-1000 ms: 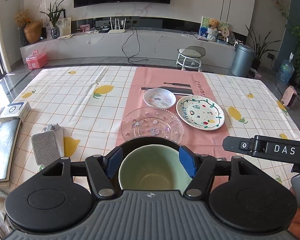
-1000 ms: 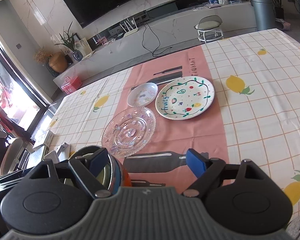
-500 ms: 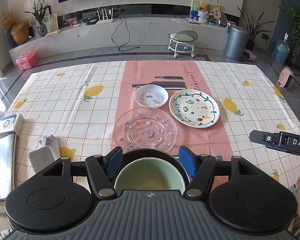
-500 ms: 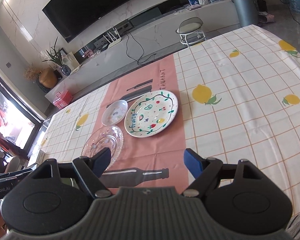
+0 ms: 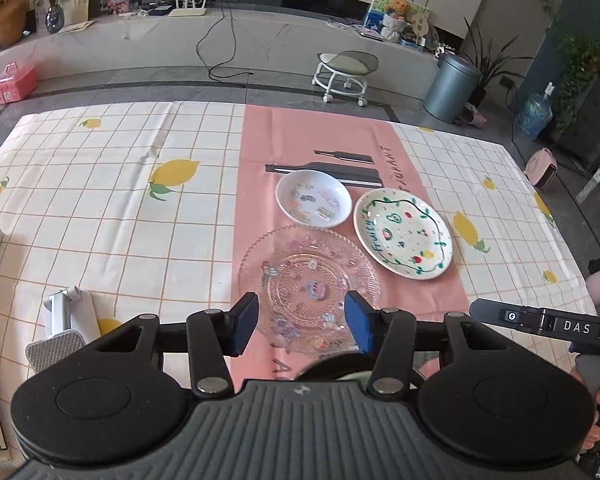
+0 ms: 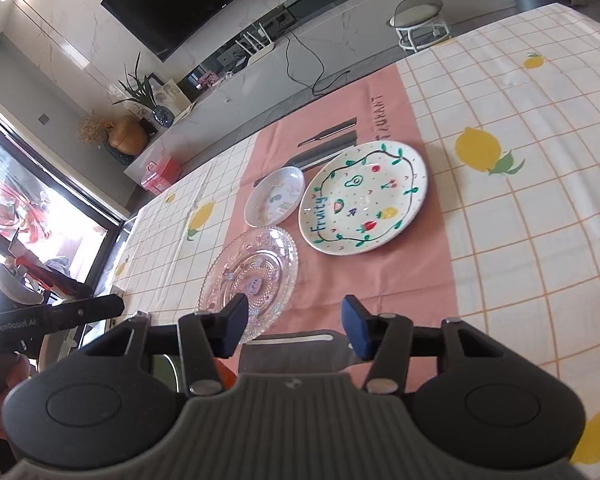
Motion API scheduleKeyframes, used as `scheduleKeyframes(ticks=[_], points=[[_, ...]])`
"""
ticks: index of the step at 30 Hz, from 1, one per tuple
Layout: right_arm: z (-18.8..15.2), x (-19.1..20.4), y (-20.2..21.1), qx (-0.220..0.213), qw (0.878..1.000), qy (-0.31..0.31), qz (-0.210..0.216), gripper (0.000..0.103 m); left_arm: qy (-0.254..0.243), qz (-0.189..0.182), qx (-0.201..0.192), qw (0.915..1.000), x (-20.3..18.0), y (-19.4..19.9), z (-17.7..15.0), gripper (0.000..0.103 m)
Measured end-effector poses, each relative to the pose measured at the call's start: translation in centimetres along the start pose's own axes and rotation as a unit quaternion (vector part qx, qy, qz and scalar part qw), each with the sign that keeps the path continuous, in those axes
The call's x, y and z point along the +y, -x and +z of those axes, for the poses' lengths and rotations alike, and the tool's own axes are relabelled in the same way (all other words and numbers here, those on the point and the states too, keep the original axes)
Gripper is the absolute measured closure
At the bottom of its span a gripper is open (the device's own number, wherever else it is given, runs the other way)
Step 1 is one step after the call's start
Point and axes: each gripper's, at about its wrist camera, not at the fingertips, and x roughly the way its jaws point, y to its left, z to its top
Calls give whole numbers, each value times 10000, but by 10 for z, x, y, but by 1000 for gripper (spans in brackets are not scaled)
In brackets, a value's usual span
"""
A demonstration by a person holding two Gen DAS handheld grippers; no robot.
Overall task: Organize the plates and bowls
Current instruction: 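Move both grippers to the clear glass plate rim and close them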
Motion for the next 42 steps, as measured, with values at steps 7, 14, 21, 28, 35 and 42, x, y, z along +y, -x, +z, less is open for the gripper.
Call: scheduleKeyframes(ticks=[7,14,21,28,35,42], points=[[22,17,-62,297,9993,182,-155,61,156,-57,298,9994,34,-50,-2,52],[20,3,-87,339,9991,-85,-239,67,237,64,412,9989,53,-84,-6,66],[13,-9,-106,484,9983,-289,-143,63,643,-215,527,9963,65,-105,-8,66],[12,-16,-110,462,9973,-513,241,64,1294,-858,375,9872,86,-110,-8,60],[11,-12,-119,449,9967,-499,460,66,1245,-927,151,9878,82,-112,-12,60],[11,-9,-126,476,9972,-401,417,89,1271,-844,147,9882,80,-112,-11,60]])
